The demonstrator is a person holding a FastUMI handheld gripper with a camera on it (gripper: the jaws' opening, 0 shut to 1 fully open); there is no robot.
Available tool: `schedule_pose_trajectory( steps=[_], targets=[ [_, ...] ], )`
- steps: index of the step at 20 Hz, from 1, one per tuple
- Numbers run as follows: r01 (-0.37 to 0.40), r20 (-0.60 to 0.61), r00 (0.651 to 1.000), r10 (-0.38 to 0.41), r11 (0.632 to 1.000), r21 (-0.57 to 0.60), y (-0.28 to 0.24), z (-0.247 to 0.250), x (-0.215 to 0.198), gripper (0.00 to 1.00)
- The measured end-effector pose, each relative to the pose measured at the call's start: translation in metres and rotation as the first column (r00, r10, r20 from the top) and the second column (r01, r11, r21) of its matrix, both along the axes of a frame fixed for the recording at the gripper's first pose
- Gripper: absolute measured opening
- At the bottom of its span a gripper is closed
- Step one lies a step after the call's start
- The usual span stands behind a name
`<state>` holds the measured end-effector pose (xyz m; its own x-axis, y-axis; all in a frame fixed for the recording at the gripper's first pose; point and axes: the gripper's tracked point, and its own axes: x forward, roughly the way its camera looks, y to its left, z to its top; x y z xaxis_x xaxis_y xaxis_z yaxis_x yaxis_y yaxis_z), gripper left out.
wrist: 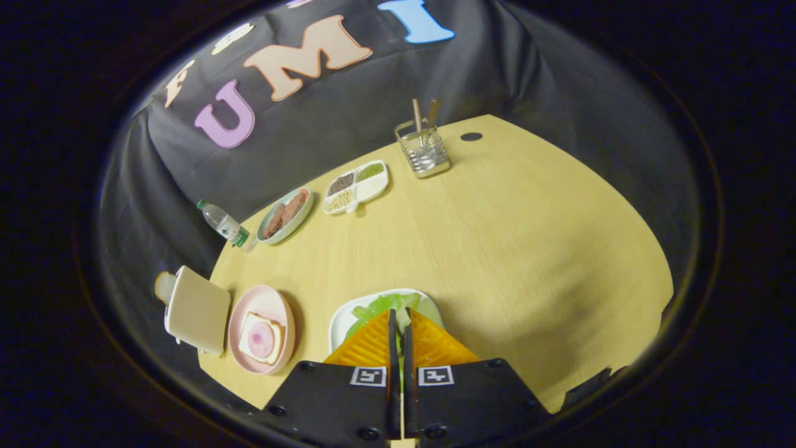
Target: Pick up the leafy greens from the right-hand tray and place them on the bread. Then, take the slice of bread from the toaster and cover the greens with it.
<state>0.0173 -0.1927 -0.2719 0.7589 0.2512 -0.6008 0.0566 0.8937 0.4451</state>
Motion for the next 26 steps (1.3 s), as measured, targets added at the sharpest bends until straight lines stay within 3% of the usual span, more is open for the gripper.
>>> schedule_pose_trajectory(
  steps=[8, 15, 21, 26],
  targets=[
    [-0.094, 0.122, 0.988, 0.097, 0.995, -0.033, 0.095, 0.079, -0.011, 0.05],
    [-0.116, 0.194, 0.975, 0.106, 0.992, 0.046, 0.207, 0.129, -0.021, 0.05],
    [-0.113, 0.179, 0.98, 0.087, 0.983, 0.142, 0.292, 0.121, -0.025, 0.05],
    [-0.046, 0.12, 0.992, 0.028, 0.986, 0.157, 0.313, 0.079, -0.021, 0.05]
  ],
)
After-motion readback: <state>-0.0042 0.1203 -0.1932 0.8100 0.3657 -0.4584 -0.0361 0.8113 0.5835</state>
